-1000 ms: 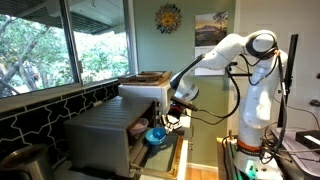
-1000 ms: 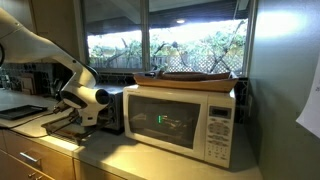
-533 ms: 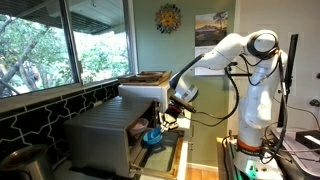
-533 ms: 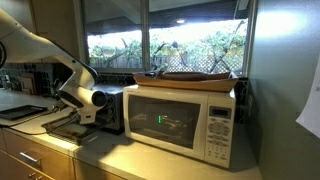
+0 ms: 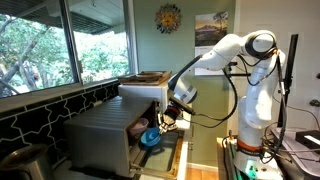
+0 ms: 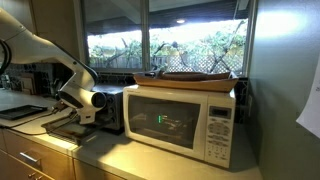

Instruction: Remove the blue bowl from the pink bowl which is on top of the oven wire rack and put it in the oven under the oven wire rack and lastly close the oven door

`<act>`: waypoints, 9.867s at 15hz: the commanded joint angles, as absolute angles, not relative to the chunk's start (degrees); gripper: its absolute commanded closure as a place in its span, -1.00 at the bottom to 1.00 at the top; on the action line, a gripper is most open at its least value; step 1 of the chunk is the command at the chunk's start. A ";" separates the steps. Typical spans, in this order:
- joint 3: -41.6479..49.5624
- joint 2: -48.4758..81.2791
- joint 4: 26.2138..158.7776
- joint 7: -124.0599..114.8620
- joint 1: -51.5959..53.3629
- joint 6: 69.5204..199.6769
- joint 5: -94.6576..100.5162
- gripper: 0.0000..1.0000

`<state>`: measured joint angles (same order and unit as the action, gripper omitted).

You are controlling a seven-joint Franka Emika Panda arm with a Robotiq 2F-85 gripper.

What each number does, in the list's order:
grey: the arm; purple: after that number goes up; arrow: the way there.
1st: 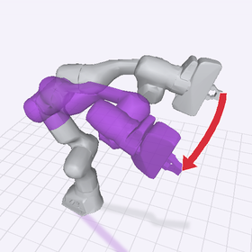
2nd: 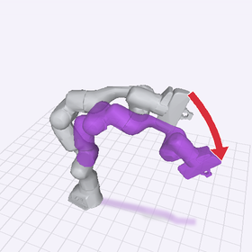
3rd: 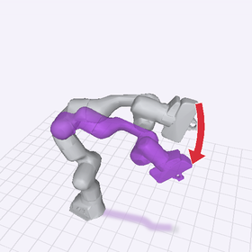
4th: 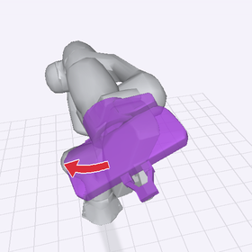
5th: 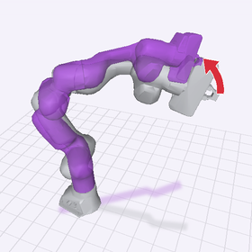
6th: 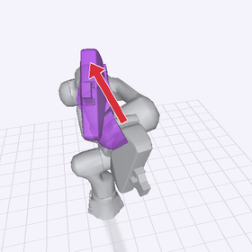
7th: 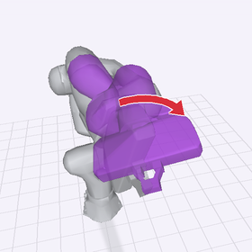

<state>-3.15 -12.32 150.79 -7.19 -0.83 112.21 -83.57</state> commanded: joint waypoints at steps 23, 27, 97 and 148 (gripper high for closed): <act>-4.26 -12.39 148.76 5.24 0.58 121.62 -83.45 -0.31; -3.60 -16.02 150.04 5.81 0.08 119.82 -79.43 -0.88; -6.28 -10.92 148.66 -53.81 2.27 125.67 -87.31 -1.00; 13.77 -10.01 147.92 46.91 -6.45 101.00 -47.24 -1.00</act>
<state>14.00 -12.92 149.83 44.19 -5.10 103.18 -47.47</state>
